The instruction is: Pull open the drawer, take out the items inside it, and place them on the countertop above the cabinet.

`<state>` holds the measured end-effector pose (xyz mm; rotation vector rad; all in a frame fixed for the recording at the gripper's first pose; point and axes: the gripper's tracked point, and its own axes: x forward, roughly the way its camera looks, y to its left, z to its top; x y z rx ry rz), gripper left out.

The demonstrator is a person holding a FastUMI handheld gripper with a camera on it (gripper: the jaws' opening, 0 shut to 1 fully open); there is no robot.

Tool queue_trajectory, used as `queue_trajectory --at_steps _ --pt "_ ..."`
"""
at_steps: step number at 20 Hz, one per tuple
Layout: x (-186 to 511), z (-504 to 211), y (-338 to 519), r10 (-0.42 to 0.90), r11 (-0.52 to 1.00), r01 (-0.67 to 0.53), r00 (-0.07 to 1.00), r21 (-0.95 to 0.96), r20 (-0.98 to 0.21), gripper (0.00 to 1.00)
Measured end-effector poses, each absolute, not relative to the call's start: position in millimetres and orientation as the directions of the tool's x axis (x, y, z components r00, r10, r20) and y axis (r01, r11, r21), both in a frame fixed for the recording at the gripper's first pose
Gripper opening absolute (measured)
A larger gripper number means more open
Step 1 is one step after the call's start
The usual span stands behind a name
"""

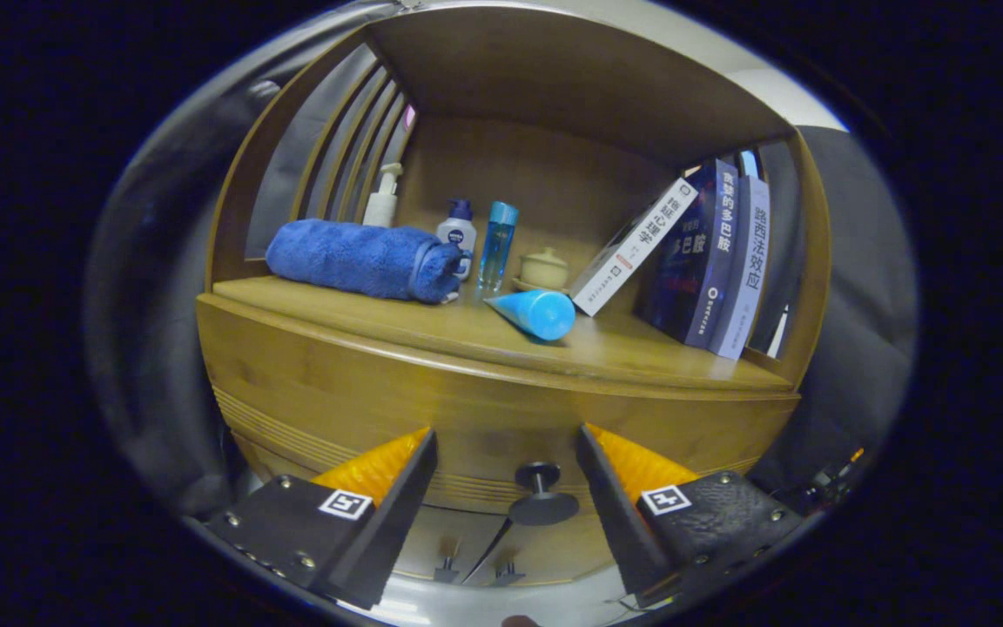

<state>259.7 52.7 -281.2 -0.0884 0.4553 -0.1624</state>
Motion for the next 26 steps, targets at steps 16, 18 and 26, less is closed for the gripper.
queue_trajectory --at_steps 16,18,26 --pt "192.1 -118.0 60.1 -0.049 0.999 0.045 0.973 -0.025 -0.226 0.96" --pt "172.7 -75.8 55.7 -0.027 0.999 0.023 0.984 -0.030 -0.177 0.96" --pt "98.3 3.5 34.6 0.036 0.999 -0.033 0.993 0.022 -0.113 0.96"
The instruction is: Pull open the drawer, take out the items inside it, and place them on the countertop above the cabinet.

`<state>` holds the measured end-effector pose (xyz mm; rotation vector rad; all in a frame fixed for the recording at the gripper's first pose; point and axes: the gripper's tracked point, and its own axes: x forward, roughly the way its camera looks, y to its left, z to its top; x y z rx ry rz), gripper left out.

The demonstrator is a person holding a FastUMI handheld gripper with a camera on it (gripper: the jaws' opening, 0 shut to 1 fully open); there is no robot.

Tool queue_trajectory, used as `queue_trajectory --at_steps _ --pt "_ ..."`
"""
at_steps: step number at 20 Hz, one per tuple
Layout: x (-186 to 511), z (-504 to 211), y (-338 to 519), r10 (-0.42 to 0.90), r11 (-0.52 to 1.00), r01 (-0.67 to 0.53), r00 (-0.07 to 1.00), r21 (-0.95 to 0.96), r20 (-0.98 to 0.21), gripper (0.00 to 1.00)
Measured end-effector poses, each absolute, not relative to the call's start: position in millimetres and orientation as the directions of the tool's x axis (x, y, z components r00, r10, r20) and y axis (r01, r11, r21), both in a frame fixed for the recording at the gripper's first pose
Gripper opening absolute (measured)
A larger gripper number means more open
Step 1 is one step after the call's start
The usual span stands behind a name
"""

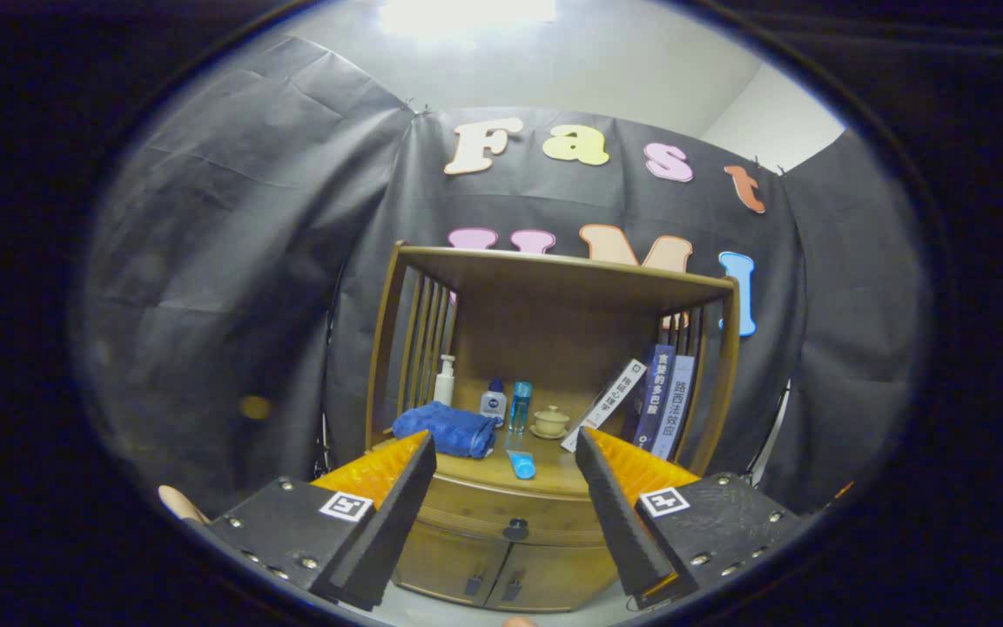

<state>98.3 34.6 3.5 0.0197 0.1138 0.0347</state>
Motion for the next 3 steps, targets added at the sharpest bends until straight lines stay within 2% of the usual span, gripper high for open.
queue_trajectory --at_steps 3 --pt "79.5 13.5 16.9 0.018 0.999 -0.015 0.995 0.031 -0.101 0.96"
